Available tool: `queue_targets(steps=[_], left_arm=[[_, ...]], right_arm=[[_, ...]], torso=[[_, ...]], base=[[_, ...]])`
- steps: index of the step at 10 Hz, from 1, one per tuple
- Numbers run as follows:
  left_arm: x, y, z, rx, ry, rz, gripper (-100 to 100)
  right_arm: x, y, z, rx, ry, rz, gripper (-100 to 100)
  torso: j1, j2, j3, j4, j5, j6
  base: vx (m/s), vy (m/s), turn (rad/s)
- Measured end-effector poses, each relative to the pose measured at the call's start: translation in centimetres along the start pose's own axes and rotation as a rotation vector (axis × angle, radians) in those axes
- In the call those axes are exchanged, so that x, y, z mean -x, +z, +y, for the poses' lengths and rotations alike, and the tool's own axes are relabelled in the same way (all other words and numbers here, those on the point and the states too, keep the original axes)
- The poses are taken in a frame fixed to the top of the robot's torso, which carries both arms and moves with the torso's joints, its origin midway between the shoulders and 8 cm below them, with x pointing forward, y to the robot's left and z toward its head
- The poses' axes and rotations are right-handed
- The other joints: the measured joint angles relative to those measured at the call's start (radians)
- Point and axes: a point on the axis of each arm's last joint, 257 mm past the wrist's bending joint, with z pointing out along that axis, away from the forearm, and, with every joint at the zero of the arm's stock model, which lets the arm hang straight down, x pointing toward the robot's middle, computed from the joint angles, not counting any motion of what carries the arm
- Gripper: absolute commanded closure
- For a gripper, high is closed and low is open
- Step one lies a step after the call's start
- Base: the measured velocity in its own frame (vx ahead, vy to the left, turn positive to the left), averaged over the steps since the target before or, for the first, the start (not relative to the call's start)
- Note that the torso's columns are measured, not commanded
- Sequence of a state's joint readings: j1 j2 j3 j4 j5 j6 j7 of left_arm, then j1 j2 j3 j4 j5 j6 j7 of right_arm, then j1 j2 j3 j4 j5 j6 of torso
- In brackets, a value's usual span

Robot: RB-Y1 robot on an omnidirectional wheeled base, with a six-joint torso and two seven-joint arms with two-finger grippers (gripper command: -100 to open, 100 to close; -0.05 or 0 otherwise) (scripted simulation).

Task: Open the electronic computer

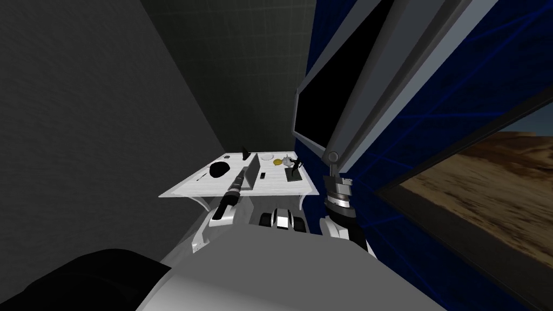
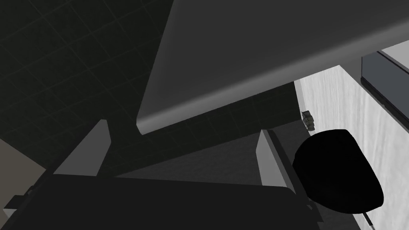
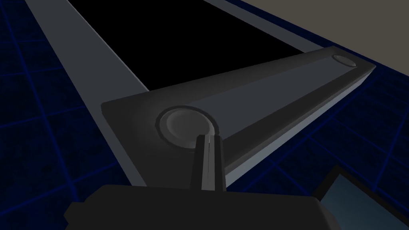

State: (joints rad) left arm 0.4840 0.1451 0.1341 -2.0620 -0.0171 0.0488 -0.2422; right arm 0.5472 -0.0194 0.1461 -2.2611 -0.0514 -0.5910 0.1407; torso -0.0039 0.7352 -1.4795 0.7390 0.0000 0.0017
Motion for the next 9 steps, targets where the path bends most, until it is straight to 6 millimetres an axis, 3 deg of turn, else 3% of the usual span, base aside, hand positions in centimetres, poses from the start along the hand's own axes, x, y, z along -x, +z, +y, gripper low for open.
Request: queue_targets(steps=[2, 3, 5, 9], left_arm=[[0.2, 0.0, -0.2, 0.000, 0.003, -0.002, -100], [0.2, 0.0, -0.2, 0.001, 0.002, -0.003, 100], [-0.1, 0.3, -1.1, -0.020, -0.040, -0.003, 100], [-1.8, 0.6, -1.1, -0.010, -0.211, 0.009, 100]], right_arm=[[-0.1, -0.1, -0.1, -0.003, 0.001, 0.003, 0], [-0.1, -0.1, -0.1, -0.003, 0.001, 0.002, 0], [-0.2, 0.0, -0.1, -0.002, 0.002, 0.004, 0], [-0.2, 0.0, -0.1, -0.002, 0.002, 0.004, 0]], torso=[[0.003, -0.005, -0.002, -0.002, 0.000, 0.000], [0.003, -0.001, 0.001, -0.002, 0.000, -0.001], [0.013, 0.002, 0.005, -0.005, 0.005, -0.002], [0.017, -0.001, 0.002, -0.007, 0.007, -0.007]], base=[[0.081, 0.040, -0.010], [0.009, 0.004, 0.001], [-0.018, 0.111, 0.005], [-0.026, 0.134, 0.013]])
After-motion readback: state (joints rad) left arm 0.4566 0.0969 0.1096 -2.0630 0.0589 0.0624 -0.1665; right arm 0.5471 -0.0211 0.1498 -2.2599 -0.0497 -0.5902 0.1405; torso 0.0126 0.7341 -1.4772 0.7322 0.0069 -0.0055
